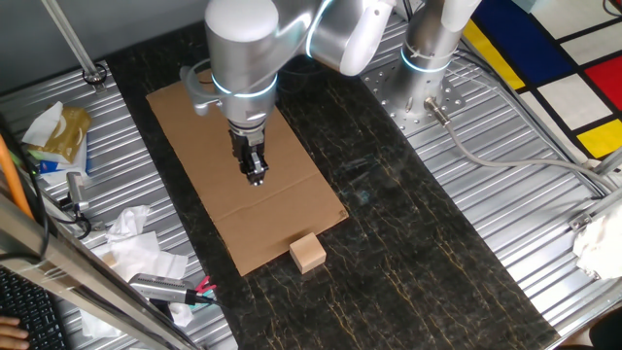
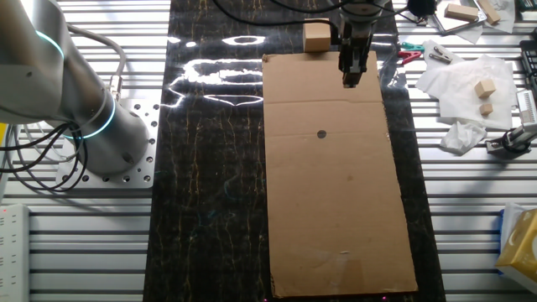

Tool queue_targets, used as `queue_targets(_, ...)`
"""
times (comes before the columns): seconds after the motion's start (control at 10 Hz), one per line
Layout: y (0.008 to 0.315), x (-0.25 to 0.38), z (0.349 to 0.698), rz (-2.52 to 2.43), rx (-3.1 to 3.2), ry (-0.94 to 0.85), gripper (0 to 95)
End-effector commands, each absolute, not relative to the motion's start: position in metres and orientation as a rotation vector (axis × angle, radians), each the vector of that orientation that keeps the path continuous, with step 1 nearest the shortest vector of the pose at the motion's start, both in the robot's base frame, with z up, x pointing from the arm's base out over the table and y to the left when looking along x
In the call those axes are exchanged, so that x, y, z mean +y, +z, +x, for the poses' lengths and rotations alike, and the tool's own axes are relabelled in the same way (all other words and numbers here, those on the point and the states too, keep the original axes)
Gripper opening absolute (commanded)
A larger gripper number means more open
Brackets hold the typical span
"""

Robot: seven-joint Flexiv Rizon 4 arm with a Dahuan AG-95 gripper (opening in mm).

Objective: Grab the block and place it at the designated location

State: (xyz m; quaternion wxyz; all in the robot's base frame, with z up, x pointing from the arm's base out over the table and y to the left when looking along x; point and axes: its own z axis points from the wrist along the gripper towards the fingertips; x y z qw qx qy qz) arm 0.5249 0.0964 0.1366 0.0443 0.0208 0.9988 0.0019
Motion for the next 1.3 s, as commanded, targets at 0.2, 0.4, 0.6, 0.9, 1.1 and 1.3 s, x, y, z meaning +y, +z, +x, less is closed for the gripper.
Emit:
queue_targets(0.2, 0.1366, 0.096, 0.5251, 0.006, 3.05, -0.03, 19.0)
queue_targets(0.4, 0.1366, 0.096, 0.5251, -0.066, 3.049, -0.054, 19.0)
queue_targets(0.6, 0.1366, 0.096, 0.5251, -0.175, 3.046, -0.058, 19.0)
queue_targets(0.9, 0.1366, 0.096, 0.5251, -0.273, 3.024, -0.042, 19.0)
queue_targets(1.1, 0.1366, 0.096, 0.5251, -0.298, 3.003, -0.014, 19.0)
queue_targets(1.3, 0.1366, 0.096, 0.5251, -0.313, 3.0, -0.009, 19.0)
